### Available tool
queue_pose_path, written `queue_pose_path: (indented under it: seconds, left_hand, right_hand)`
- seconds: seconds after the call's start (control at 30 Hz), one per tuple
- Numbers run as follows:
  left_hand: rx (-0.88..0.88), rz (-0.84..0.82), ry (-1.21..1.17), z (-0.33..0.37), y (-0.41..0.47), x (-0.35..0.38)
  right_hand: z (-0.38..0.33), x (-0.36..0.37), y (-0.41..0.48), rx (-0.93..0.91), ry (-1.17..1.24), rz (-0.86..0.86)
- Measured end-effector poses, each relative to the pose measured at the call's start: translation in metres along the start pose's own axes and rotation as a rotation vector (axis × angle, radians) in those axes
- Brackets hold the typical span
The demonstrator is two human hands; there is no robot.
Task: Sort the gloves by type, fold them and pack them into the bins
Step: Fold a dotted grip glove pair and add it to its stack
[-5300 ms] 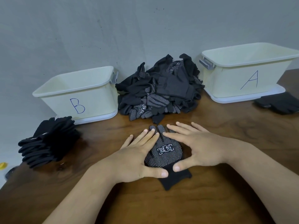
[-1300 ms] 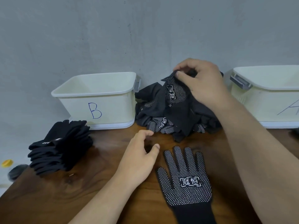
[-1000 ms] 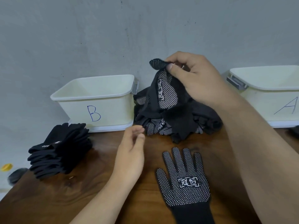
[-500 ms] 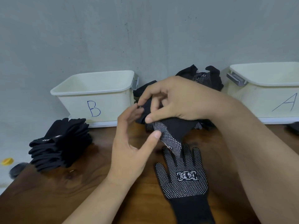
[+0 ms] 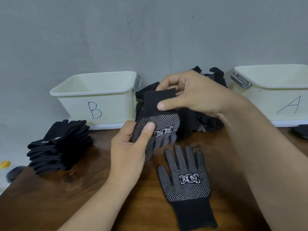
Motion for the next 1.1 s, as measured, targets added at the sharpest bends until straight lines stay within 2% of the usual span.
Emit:
queue_pose_path:
  seconds: [0.13, 0.23, 0.3, 0.5, 0.6, 0.77, 0.93, 1.0, 1.1]
  left_hand:
    - [-0.011, -0.083, -0.013, 0.0, -0.001, 0.009]
    - [-0.011, -0.067, -0.021, 0.0, 0.001, 0.01]
    - [-0.028, -0.054, -0.052, -0.004, 0.002, 0.007]
    - [-0.073, -0.012, -0.065, -0.004, 0.004, 0.002]
    - [-0.078, -0.017, -0.069, -0.005, 0.006, 0.003]
    - [-0.144, -0.052, -0.018, -0.022, 0.011, 0.005]
    - [-0.108, -0.19, 0.277, -0.031, 0.011, 0.01]
    - [-0.034, -0.349, 0.437, -0.026, 0.0, 0.025]
    - [0.17, -0.619, 0.691, -0.024, -0.025, 0.049]
  right_hand:
    - [0.004, 0.006, 0.007, -0.025, 0.299, 0.156]
    - [0.013, 0.02, 0.013, -0.046, 0.423, 0.259]
    - [0.016, 0.026, 0.016, -0.09, 0.374, 0.351]
    - [-0.001, 0.02, 0.009, -0.277, -0.123, 0.566]
    - [-0.002, 0.006, 0.002, -0.303, -0.132, 0.669]
    - [-0.001, -0.014, -0.009, -0.281, -0.04, 0.718]
    - [0.003, -0.03, -0.029, -0.26, 0.013, 0.777]
    - [0.006, -0.035, -0.038, -0.252, 0.037, 0.79]
    - [0.014, -0.039, -0.051, -0.226, 0.08, 0.795]
Point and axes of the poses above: each hand's wrist, its own y-axis towards the middle knuckle, its own x-axis out of the palm, z = x × y, the point moved 7 cm from there along y, towards the middle knuckle, and after that the axes turned 9 degrees about -x, right-handed, at the moved point
